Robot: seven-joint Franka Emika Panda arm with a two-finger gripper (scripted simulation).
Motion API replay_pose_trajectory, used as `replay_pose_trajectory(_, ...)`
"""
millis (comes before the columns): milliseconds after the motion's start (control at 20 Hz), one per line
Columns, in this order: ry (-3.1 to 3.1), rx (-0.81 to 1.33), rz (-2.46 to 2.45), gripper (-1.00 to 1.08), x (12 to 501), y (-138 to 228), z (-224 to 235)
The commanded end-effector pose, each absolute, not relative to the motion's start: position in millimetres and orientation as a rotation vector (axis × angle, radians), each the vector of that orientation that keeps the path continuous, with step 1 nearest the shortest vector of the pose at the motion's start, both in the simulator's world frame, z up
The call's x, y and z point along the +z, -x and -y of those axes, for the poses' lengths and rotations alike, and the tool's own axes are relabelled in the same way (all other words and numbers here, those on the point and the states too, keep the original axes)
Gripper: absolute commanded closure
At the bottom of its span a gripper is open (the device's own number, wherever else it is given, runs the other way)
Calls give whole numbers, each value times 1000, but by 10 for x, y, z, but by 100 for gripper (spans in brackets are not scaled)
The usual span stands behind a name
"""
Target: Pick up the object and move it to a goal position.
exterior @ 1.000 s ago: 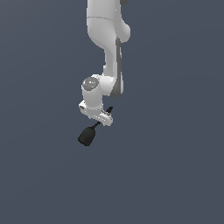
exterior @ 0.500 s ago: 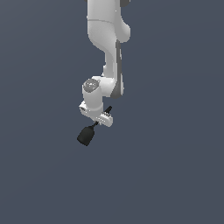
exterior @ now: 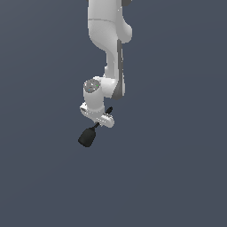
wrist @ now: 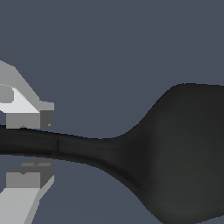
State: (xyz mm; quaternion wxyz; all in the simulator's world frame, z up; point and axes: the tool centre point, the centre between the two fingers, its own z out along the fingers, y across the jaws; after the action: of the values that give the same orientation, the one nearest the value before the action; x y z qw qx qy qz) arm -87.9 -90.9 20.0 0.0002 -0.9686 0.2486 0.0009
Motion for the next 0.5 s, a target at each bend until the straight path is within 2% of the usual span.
replay_pose_trajectory(0, 3042, -1, -781, 108, 259, 880, 930)
replay_pose_trajectory(450, 3042, 0, -782, 108, 715, 958, 1105)
